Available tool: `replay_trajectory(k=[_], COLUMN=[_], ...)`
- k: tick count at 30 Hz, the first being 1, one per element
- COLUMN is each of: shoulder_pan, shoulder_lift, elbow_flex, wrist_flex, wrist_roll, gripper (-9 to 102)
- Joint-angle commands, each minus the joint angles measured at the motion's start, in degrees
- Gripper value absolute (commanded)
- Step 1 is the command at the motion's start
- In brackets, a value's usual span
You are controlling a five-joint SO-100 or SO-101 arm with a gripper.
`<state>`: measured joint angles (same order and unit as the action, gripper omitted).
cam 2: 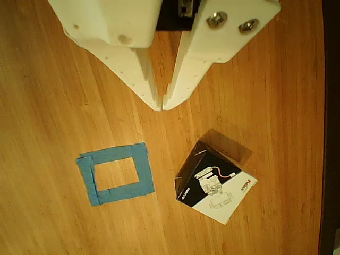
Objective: Push the box on top of the target
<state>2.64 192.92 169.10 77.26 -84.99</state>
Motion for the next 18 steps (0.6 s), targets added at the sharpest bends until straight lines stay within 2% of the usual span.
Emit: replay_trajectory(k=[1,13,18], shoulder_pan=[0.44,-0.7,-4.83], shoulder_lift=[0.53,0.62,0.62], elbow_flex=[-0.35,-5.71,-7.91], wrist_flex=[-0.44,0.97,-1.14], wrist_roll=[-1.93,-7.65,-8.88], gripper=[0,0,0])
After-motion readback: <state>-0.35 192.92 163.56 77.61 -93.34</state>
